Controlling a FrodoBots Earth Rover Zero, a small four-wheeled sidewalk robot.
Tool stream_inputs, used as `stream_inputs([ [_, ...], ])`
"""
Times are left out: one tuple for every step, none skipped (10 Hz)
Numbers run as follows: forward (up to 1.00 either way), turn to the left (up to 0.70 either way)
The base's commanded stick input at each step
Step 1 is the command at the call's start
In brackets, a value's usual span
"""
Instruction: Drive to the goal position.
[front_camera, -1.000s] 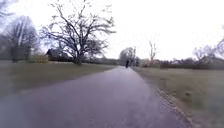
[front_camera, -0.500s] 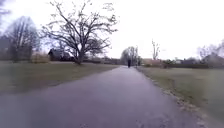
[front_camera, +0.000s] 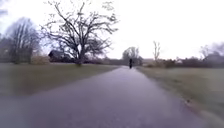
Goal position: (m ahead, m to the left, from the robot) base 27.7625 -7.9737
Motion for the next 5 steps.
stream_inputs([
  [1.0, 0.0],
  [1.0, 0.0],
  [1.0, 0.0],
  [1.0, 0.0],
  [1.0, 0.0],
])
